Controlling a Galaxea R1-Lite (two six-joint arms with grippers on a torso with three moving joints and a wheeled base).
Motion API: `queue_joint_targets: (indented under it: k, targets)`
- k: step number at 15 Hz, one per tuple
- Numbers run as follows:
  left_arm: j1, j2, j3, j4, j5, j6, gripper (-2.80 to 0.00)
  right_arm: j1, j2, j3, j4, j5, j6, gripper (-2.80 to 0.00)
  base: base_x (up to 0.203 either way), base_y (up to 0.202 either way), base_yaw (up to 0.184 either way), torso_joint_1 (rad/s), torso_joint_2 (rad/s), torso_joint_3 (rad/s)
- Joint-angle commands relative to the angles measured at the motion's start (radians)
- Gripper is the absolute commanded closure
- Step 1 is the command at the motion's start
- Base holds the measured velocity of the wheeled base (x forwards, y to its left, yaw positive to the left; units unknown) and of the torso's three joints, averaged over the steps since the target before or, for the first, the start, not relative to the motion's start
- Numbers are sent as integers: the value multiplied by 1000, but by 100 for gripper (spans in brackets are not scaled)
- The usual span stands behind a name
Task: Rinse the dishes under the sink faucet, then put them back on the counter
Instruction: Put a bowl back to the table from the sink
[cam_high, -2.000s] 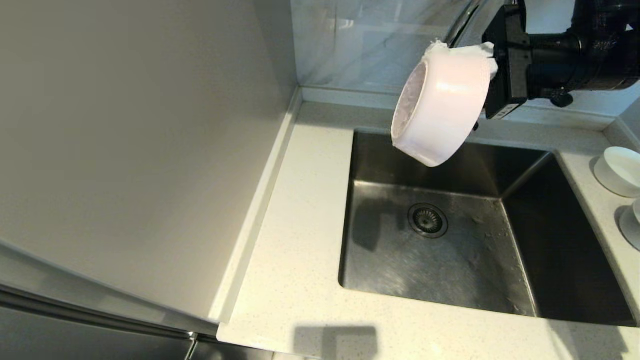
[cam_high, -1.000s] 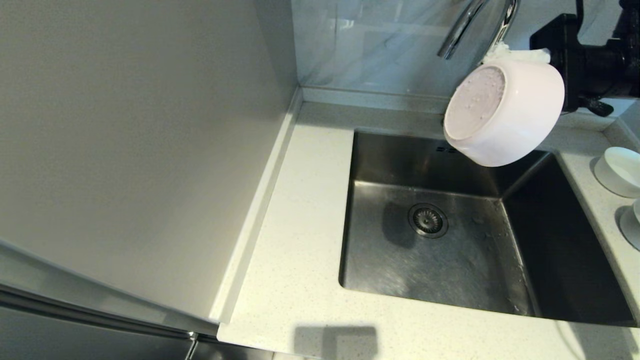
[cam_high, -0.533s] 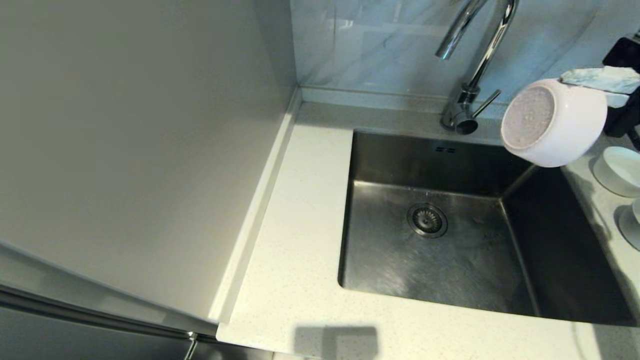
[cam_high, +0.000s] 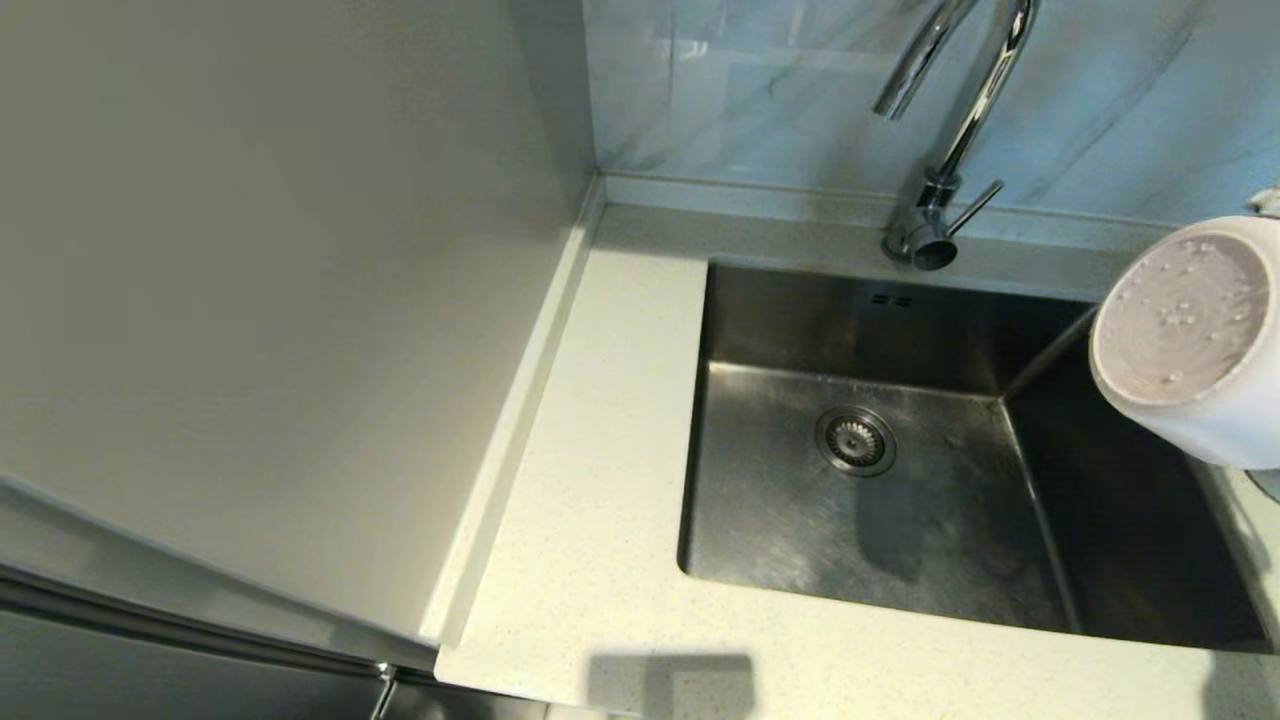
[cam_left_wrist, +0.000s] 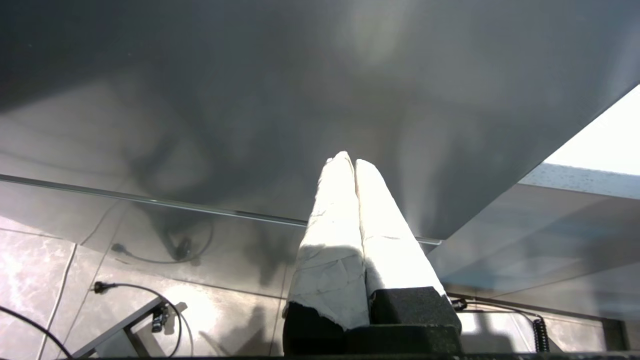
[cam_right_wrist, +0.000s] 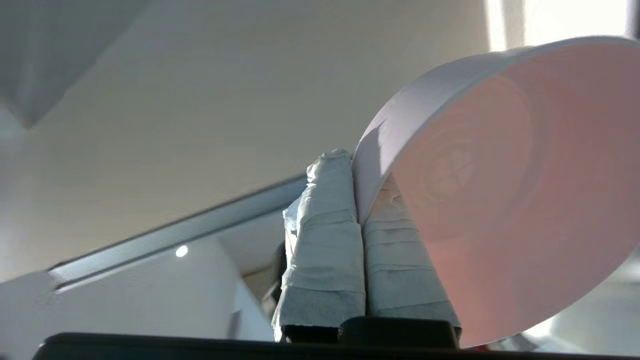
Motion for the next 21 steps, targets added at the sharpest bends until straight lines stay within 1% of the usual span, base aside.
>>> queue_joint_targets:
  k: [1, 2, 3, 4, 5, 6, 7, 8, 9, 10, 11, 12, 13, 14, 16, 17, 18, 19, 20, 21]
  targets:
    - [0, -3, 0, -1, 1, -1, 0, 76, -96, -71, 92, 9, 36, 0, 0, 0, 0, 0, 0, 0]
    - [0, -3, 0, -1, 1, -1, 0, 115, -82, -150, 130, 9, 93, 0, 0, 0, 0, 0, 0, 0]
    - [0, -3, 0, -1, 1, -1, 0, 178, -42, -237, 203, -26, 190, 0, 0, 0, 0, 0, 0, 0]
    - [0, -3, 0, -1, 0, -1, 0, 268, 12, -289, 281, -135, 272, 0, 0, 0, 0, 0, 0, 0]
    - [0, -3, 0, -1, 1, -1, 0, 344, 56, -303, 360, -325, 315, 0, 0, 0, 0, 0, 0, 0]
    - [0, -3, 0, -1, 1, -1, 0, 399, 91, -296, 452, -579, 309, 0, 0, 0, 0, 0, 0, 0]
    - [0, -3, 0, -1, 1, -1, 0, 429, 115, -272, 557, -812, 223, 0, 0, 0, 0, 0, 0, 0]
    - [0, -3, 0, -1, 1, -1, 0, 420, 124, -251, 625, -953, 68, 0, 0, 0, 0, 0, 0, 0]
    - [0, -3, 0, -1, 1, -1, 0, 374, 128, -233, 668, -1065, -179, 0, 0, 0, 0, 0, 0, 0]
    - [0, -3, 0, -1, 1, -1, 0, 295, 130, -225, 680, -1168, -498, 0, 0, 0, 0, 0, 0, 0]
    - [0, -3, 0, -1, 0, -1, 0, 194, 131, -225, 661, -1244, -783, 0, 0, 0, 0, 0, 0, 0]
    - [0, -3, 0, -1, 1, -1, 0, 82, 127, -223, 623, -1304, -1065, 0, 0, 0, 0, 0, 0, 0]
    - [0, -3, 0, -1, 1, -1, 0, -36, 120, -221, 586, -1350, -1319, 0, 0, 0, 0, 0, 0, 0]
    - [0, -3, 0, -1, 1, -1, 0, -141, 109, -216, 558, -1385, -1508, 0, 0, 0, 0, 0, 0, 0]
    - [0, -3, 0, -1, 1, -1, 0, -314, 86, -170, 521, -1431, -1776, 0, 0, 0, 0, 0, 0, 0]
    - [0, -3, 0, -1, 1, 0, 0, -384, 80, -145, 513, -1439, -1871, 0, 0, 0, 0, 0, 0, 0]
    - [0, -3, 0, -1, 1, -1, 0, -451, 72, -125, 513, -1430, -1959, 0, 0, 0, 0, 0, 0, 0]
    - [0, -3, 0, -1, 1, -1, 0, -512, 62, -114, 522, -1402, -2030, 0, 0, 0, 0, 0, 0, 0]
    - [0, -3, 0, -1, 1, -1, 0, -554, 45, -110, 550, -1365, -2086, 0, 0, 0, 0, 0, 0, 0]
    - [0, -3, 0, -1, 1, -1, 0, -583, 14, -107, 613, -1323, -2140, 0, 0, 0, 0, 0, 0, 0]
